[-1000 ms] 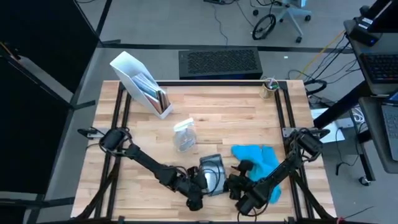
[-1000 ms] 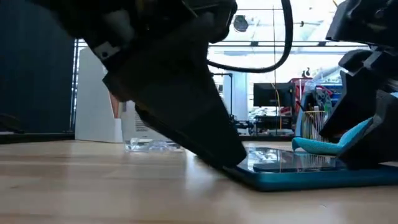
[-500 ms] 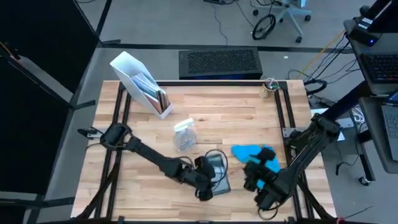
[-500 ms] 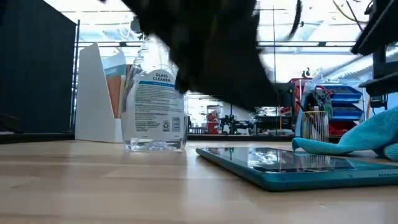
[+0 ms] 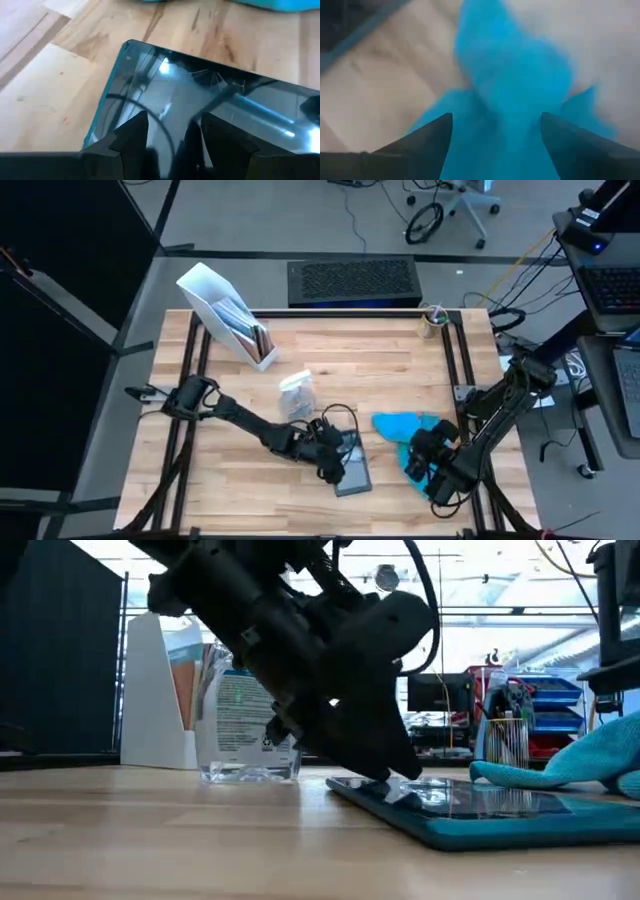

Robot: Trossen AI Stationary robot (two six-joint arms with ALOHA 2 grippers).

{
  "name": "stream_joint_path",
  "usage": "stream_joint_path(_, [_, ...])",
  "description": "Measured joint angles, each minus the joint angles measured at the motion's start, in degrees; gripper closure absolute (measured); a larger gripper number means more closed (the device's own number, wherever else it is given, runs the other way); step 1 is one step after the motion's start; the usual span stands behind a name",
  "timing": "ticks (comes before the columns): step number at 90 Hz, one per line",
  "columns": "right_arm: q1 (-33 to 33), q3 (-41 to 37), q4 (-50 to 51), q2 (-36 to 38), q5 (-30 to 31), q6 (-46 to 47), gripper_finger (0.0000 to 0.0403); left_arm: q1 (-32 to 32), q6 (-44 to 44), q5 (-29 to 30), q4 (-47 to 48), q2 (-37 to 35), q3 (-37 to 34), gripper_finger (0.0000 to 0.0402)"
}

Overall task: Apply microfiber cloth
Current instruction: Wipe the blue tablet with a blue microfiber cloth

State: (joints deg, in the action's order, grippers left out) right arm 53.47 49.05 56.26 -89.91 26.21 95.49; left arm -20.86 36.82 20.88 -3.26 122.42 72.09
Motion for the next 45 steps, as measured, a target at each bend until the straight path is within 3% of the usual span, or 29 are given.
stream_joint_path(12, [0.03, -5.84, -12.61, -0.02, -4.85, -1.7, 0.0122, 0.07, -0.23, -0.17, -0.12, 0.75, -0.09, 0.0226])
stream_joint_path(26, [0.08, -10.75, -21.38, 0.36, -4.8, -2.52, 0.0139, 0.13, -0.28, -0.14, -0.05, 0.87, -0.11, 0.0226])
stream_joint_path(35, [0.05, -11.02, -22.78, 0.37, -5.04, -2.9, 0.0192, 0.13, -0.27, -0.27, 0.02, 0.91, -0.15, 0.0226])
stream_joint_path(45, [0.01, -8.8, -24.74, 0.0, -5.1, -7.53, 0.0289, 0.13, -0.26, -0.24, 0.08, 0.98, -0.15, 0.0226])
